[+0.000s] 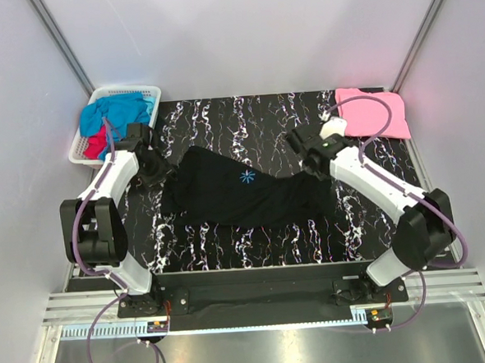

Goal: Fold and stack the t-shirts
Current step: Flatten the tshirt out

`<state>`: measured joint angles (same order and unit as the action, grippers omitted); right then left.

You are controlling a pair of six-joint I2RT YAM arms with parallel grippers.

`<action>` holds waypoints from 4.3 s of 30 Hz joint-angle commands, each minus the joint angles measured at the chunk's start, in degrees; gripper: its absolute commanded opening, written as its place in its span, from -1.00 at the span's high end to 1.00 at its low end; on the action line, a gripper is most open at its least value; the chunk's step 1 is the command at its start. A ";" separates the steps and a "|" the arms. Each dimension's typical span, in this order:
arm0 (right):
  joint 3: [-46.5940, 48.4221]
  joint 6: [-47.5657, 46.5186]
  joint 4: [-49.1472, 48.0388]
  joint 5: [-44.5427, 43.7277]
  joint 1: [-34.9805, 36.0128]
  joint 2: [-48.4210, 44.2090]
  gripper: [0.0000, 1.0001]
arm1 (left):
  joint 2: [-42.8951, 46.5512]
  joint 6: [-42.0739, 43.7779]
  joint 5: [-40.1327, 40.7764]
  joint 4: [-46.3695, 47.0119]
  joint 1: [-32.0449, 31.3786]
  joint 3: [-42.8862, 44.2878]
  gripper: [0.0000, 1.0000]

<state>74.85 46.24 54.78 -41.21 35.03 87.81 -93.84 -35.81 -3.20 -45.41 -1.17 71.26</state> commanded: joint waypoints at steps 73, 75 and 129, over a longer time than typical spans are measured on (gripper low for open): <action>-32.04 -1.94 -25.51 35.31 -4.97 -11.09 -0.29 | 20.62 -6.99 3.03 4.02 -12.19 -8.43 1.00; -31.87 -1.94 -28.23 35.85 -4.97 -9.68 -0.29 | 23.16 -6.21 3.03 3.22 -12.28 -7.64 1.00; 0.39 -11.79 2.17 13.37 -3.56 -32.01 1.00 | 37.78 5.67 5.31 -14.53 -12.63 21.99 0.93</action>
<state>73.19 35.22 56.86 -22.65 31.07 55.07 -53.80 -31.27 1.72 -61.21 -13.69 91.42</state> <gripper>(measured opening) 0.017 0.028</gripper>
